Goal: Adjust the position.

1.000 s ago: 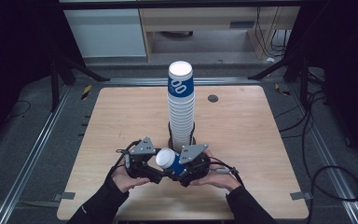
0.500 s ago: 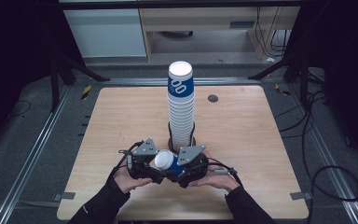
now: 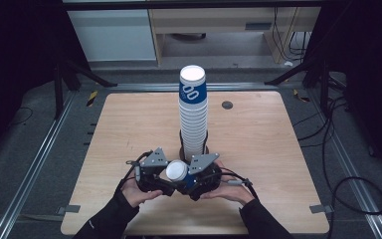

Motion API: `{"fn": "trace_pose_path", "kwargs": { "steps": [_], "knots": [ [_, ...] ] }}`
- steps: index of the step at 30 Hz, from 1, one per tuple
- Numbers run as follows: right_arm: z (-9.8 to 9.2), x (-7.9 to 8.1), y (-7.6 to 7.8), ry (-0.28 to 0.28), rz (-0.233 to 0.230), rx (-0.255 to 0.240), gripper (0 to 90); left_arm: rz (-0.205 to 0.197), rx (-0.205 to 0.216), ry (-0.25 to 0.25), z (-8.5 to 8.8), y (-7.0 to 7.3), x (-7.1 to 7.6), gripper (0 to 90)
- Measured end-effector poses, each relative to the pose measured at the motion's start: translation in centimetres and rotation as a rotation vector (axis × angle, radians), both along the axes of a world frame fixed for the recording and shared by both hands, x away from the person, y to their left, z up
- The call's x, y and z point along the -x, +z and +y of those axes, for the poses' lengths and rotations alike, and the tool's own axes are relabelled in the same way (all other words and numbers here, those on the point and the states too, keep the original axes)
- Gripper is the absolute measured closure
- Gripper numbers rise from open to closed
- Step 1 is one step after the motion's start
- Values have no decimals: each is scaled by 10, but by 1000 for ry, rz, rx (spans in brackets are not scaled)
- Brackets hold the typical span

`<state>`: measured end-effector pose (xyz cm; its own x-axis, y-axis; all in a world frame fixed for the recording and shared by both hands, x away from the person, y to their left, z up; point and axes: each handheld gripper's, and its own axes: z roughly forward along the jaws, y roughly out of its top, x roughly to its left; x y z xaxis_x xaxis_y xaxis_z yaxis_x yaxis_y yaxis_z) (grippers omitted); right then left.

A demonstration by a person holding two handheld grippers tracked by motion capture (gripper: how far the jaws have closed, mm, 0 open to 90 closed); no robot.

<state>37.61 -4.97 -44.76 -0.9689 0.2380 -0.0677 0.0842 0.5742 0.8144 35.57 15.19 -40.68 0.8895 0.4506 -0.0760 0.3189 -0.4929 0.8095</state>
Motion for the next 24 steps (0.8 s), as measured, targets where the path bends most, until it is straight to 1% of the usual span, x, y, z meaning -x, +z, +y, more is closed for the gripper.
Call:
{"fn": "trace_pose_path", "kwargs": {
  "steps": [2, 5, 7, 8, 9, 11, 12, 13, 14, 16, 20, 24],
  "knots": [
    [-1, 0, 1, -4, 1, -9, 141, -5, 2, 6, 1, 1, 0, 255],
    [-2, 0, 2, -8, -4, -16, 132, -8, 18, 7, 3, 2, 0, 255],
    [-2, 0, 4, -13, -8, -19, 123, -16, 16, 15, 5, 3, -1, 255],
    [-3, 1, 4, -17, -7, -24, 122, -12, 19, 13, 6, 3, -1, 255],
    [-4, 0, 5, -20, -5, -30, 120, -14, 26, 15, 7, 3, -1, 255],
    [-6, 0, 7, -28, -8, -41, 118, -24, 25, 22, 8, 4, -1, 256],
    [-7, 0, 8, -26, -6, -44, 115, -25, 33, 25, 10, 5, -1, 256],
    [-7, 0, 8, -26, -6, -44, 115, -25, 33, 25, 10, 5, -1, 256],
    [-10, 0, 10, -32, -8, -58, 111, -33, 38, 35, 12, 6, -2, 256],
    [-12, 0, 13, -36, -14, -71, 108, -40, 37, 43, 14, 7, -2, 257],
    [-18, -1, 17, -55, -25, -89, 107, -52, 55, 61, 20, 10, -3, 257],
    [-27, -3, 22, -80, -22, -111, 105, -63, 89, 83, 29, 12, -5, 257]
  ]
}}
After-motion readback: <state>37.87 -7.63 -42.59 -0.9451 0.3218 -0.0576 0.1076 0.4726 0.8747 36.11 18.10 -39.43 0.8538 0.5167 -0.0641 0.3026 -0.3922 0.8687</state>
